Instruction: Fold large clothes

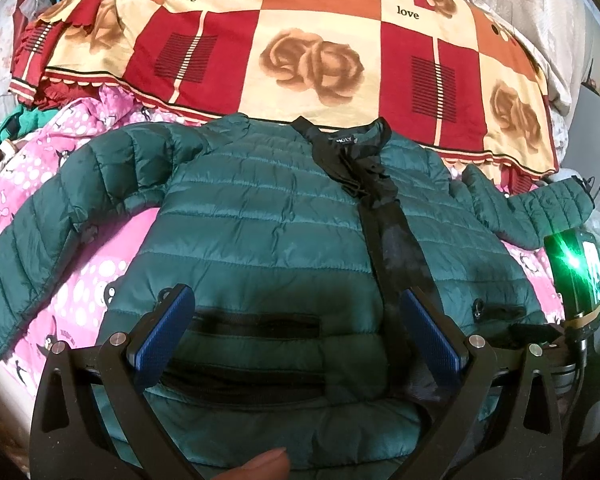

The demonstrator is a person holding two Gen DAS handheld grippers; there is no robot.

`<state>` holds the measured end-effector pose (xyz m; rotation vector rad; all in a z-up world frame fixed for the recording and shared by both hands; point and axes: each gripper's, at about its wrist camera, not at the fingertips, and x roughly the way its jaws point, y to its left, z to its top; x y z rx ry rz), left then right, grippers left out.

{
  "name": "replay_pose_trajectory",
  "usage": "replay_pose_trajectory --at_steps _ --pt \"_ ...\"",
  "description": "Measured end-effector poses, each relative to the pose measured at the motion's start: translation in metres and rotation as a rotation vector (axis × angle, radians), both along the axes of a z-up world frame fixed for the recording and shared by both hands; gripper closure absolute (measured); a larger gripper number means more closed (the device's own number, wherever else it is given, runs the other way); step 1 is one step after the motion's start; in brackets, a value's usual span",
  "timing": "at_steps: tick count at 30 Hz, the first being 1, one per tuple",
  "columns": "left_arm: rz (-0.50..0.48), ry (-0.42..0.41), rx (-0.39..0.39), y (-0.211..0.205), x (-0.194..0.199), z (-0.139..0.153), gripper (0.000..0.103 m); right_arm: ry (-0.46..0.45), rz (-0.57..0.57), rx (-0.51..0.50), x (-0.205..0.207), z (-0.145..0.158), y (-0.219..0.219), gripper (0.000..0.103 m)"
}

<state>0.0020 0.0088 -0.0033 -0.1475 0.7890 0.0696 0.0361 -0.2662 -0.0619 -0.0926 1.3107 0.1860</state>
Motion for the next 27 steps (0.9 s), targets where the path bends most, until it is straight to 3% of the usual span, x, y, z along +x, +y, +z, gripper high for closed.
replay_pose_trajectory --at_steps 1,2,6,12,20,27 --pt "0.0 -0.045 -0.011 0.001 0.0 0.0 0.0 0.0 0.001 -0.002 0.001 0.0 0.003 0.0" --pt "0.001 -0.004 0.0 0.0 0.0 0.001 0.0 0.001 0.001 -0.002 0.005 -0.001 0.005 0.0" --pt "0.002 0.019 0.006 0.0 0.0 0.001 0.0 0.002 0.0 -0.003 0.004 -0.001 0.005 0.0" --pt "-0.001 -0.008 -0.006 0.0 0.001 0.0 0.0 0.002 -0.001 -0.003 0.008 -0.003 0.007 0.0" --pt "0.003 0.037 -0.012 -0.003 0.002 0.001 0.0 0.003 -0.002 -0.003 0.013 -0.005 0.012 0.0" --pt "-0.012 -0.024 0.001 -0.004 -0.002 0.003 0.0 0.003 -0.002 -0.004 0.013 -0.006 0.011 0.0"
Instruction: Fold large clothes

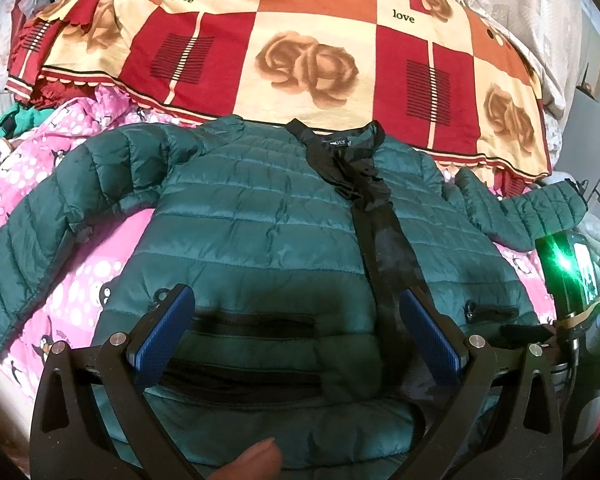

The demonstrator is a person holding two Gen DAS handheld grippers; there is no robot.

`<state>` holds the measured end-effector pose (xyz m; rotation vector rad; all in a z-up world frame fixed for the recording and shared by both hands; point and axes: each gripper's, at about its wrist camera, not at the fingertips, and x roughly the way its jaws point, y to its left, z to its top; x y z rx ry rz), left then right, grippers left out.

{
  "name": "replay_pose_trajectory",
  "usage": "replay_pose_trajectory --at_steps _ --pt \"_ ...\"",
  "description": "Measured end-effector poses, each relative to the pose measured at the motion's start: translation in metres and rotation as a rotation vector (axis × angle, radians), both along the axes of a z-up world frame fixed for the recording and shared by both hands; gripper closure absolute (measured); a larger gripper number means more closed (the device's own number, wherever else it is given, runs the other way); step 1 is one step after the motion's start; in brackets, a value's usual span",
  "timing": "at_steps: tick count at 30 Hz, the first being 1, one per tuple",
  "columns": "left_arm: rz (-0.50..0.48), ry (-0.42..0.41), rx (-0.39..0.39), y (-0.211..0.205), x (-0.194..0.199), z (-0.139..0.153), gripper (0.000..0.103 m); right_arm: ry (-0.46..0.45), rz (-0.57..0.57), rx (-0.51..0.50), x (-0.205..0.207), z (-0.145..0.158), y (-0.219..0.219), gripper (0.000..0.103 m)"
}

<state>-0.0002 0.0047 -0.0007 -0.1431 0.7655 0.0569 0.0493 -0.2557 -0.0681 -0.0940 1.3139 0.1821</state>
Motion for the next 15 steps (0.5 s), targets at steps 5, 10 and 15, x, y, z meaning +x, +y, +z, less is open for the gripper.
replay_pose_trajectory --at_steps 5,10,15 --pt "0.008 0.009 -0.028 0.006 0.0 -0.002 0.0 0.0 -0.001 0.0 0.002 -0.001 0.002 0.0" --pt "-0.008 0.021 -0.067 0.009 0.002 -0.005 0.0 0.0 -0.001 0.0 0.004 -0.002 0.004 0.0" --pt "0.003 0.045 -0.125 0.014 0.003 -0.008 0.0 0.006 0.002 -0.012 0.012 0.008 0.023 0.0"
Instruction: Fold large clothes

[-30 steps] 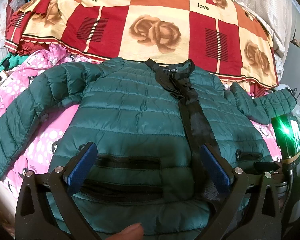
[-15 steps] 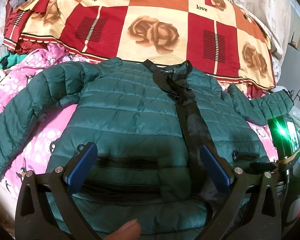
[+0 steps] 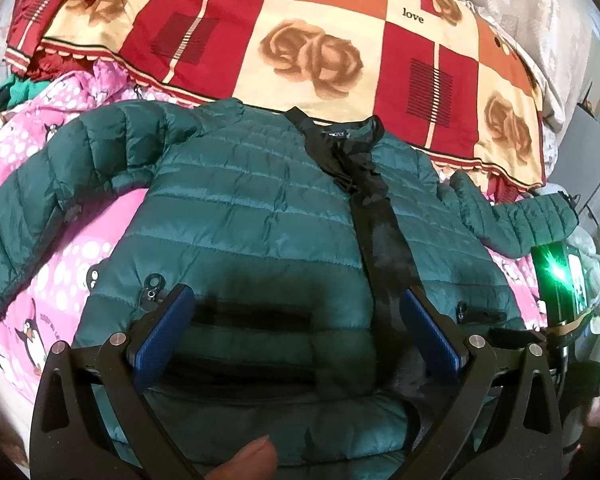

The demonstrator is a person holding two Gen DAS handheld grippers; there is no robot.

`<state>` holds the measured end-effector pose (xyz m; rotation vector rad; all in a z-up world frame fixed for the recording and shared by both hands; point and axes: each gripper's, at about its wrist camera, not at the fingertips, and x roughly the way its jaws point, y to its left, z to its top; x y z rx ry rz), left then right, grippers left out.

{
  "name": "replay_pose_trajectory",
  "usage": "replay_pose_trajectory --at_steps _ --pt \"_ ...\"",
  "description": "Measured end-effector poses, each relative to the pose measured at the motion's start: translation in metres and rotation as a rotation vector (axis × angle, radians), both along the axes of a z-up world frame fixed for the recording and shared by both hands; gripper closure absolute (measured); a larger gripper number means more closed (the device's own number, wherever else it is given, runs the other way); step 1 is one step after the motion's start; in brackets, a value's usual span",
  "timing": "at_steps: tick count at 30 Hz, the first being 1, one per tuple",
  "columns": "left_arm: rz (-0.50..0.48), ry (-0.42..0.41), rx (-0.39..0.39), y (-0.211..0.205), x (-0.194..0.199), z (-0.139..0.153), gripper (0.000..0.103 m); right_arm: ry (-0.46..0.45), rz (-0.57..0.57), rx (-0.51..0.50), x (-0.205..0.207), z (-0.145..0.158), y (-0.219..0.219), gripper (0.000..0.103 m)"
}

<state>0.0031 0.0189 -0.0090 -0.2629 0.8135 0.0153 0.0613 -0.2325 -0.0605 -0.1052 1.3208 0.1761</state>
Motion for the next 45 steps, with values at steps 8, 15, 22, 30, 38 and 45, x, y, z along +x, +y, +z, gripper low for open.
replay_pose_trajectory --at_steps 8,15,22,30,38,45 --pt "0.0 0.006 -0.007 -0.001 0.0 0.0 0.0 0.008 -0.003 -0.045 0.009 -0.004 0.03 0.0" --pt "-0.004 -0.009 -0.036 0.004 -0.003 0.001 0.0 0.069 0.058 0.038 0.015 0.012 0.024 0.001" --pt "0.002 -0.009 -0.04 0.005 -0.002 0.001 0.0 -0.016 0.071 0.325 -0.035 0.072 0.023 0.007" --pt "-0.004 -0.026 -0.063 0.007 -0.005 0.002 0.0 -0.668 0.049 0.075 -0.086 0.126 0.031 0.007" --pt "-0.009 -0.071 -0.106 0.009 -0.018 0.005 0.0 -0.79 0.023 0.009 -0.077 0.119 0.011 0.007" --pt "-0.028 -0.127 -0.125 0.009 -0.025 0.012 0.0 -0.734 -0.009 0.004 -0.068 0.095 0.004 0.007"
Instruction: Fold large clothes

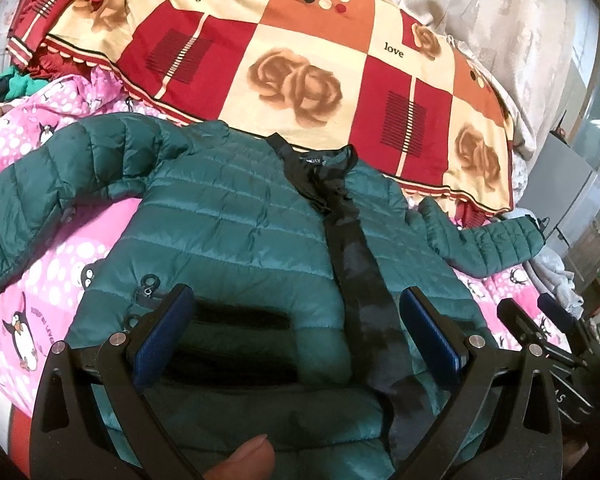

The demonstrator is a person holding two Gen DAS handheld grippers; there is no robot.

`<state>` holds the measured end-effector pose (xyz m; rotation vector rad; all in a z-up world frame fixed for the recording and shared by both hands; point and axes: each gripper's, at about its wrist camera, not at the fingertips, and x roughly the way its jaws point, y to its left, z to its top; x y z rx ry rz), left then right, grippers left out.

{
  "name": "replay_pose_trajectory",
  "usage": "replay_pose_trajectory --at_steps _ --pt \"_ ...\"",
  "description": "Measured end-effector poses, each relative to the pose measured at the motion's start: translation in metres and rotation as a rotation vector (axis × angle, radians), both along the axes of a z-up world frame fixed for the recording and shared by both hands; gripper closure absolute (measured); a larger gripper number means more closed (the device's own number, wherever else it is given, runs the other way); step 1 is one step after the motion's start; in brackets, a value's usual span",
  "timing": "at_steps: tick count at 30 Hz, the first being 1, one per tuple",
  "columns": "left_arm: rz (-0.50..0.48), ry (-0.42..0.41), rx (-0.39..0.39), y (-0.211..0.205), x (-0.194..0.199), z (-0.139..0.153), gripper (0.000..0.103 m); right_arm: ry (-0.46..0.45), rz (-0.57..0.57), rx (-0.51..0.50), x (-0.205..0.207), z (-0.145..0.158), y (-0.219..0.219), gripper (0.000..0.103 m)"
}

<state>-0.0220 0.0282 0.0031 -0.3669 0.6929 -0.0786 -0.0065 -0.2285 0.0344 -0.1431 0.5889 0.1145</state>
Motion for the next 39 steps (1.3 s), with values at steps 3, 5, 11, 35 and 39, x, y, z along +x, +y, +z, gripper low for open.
replay_pose_trajectory --at_steps 3,5,11,35,39 --pt "0.019 0.017 0.039 -0.004 0.001 0.0 0.0 -0.006 0.002 0.008 0.0 -0.003 -0.001 0.007" --pt "0.045 0.026 0.068 -0.006 -0.001 0.0 0.0 0.0 0.009 0.014 0.0 -0.004 -0.002 0.007" --pt "0.096 0.065 0.149 -0.011 -0.003 -0.005 0.0 0.073 0.035 -0.011 0.005 -0.011 0.005 0.007" --pt "0.13 0.063 0.25 -0.023 -0.005 -0.004 0.0 0.103 0.022 0.053 0.009 -0.014 -0.007 0.007" --pt "0.13 0.061 0.251 -0.022 -0.005 -0.004 0.0 0.103 0.009 0.053 0.009 -0.014 -0.008 0.007"
